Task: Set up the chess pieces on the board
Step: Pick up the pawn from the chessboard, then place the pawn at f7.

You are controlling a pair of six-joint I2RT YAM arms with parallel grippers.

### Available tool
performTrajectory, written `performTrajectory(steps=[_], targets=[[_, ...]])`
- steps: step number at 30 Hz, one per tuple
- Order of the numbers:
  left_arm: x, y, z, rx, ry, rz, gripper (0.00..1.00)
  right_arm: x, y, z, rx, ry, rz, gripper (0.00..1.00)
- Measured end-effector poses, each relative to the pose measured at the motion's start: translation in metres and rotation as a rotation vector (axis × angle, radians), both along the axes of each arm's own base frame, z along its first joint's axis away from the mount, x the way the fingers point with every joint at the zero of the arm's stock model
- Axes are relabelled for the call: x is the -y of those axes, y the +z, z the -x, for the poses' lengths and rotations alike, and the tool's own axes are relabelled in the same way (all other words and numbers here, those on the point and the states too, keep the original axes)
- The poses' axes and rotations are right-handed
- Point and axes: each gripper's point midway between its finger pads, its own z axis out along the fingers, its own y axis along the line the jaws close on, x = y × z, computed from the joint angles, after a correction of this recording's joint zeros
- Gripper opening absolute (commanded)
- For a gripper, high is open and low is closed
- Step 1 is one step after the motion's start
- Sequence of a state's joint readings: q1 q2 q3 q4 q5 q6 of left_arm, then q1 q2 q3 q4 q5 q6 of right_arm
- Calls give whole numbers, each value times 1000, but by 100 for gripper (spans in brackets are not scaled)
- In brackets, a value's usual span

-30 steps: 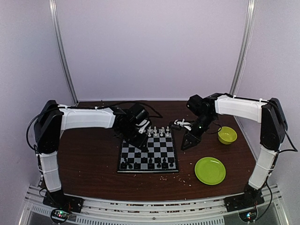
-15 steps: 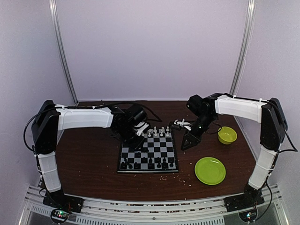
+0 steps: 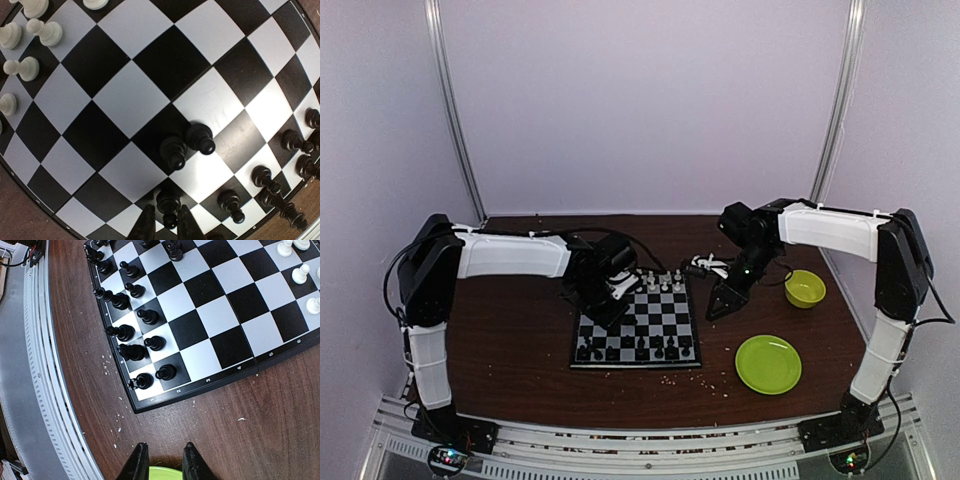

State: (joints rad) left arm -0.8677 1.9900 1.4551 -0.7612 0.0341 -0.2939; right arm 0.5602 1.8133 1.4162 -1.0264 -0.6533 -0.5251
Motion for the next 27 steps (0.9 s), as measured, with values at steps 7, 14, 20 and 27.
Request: performTrajectory(steps=[7,14,20,27], targets=[[2,1,2,-6,-17,7,3,0,-2,0,-6,0,4,24],[8,4,23,-40,-89,11,1,0,-2,0,-7,0,4,23],[8,0,36,-65,-117,2,0,0,-3,0,-11,0,6,23],[4,0,36,-65,-114,-10,3,0,-3,0,-11,0,6,23]])
